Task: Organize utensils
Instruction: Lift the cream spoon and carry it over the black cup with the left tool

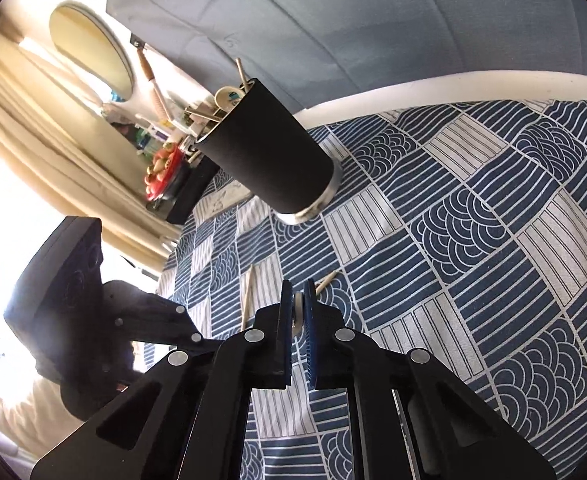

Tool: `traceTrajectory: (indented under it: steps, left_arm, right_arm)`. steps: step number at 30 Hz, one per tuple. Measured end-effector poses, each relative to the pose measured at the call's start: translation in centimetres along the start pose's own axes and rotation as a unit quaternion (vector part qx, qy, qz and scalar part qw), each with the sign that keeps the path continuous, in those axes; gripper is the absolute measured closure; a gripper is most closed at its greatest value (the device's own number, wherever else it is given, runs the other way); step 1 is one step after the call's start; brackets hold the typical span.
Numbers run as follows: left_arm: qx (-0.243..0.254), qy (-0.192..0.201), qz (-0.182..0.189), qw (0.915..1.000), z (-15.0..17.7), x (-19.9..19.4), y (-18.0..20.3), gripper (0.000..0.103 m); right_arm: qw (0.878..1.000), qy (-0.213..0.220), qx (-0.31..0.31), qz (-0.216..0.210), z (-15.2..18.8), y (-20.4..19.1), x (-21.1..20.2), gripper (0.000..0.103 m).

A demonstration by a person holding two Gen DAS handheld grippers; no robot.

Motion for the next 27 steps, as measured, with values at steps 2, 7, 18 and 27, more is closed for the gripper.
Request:
traceTrajectory:
  steps: [2, 7, 18, 27]
  left_arm:
    - [-0.002, 0.005, -0.001, 1.0000, -0.2, -0.4, -0.2, 0.096]
    - [-0.003, 0.025, -0.006, 0.9997, -0.6, -1.8, -0.7, 0.096]
    - [0.012, 0.060, -0.005, 0.9981, -0.7, -5.6, -3.6, 0.096]
    - [0.039, 0.082, -0.015, 0.9958, -0.1, -8.7, -7.5, 0.096]
  right_arm:
    - [1.000, 0.002, -0.009, 0.002, -0.2, -0.5, -0.3, 0.098]
    - [0.999, 0.010, -0.031, 0.007, -1.1, -2.3, -0.9, 0.098]
    - [0.996, 0.032, -0.070, 0.034, -3.1, -7.5, -0.4, 0.098]
    - [0.993, 0.053, -0.094, 0.055, -5.0, -12.5, 1.6, 0.098]
Point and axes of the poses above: each gripper's, at about its wrist camera, not at the fingertips, and x roughly the way its jaws point, y to its right, z to its underside, the point moved 4 cm from there along x, roughly the way its jaws point, and after that the axes turned 13 degrees about -z, right-handed, at the moved point
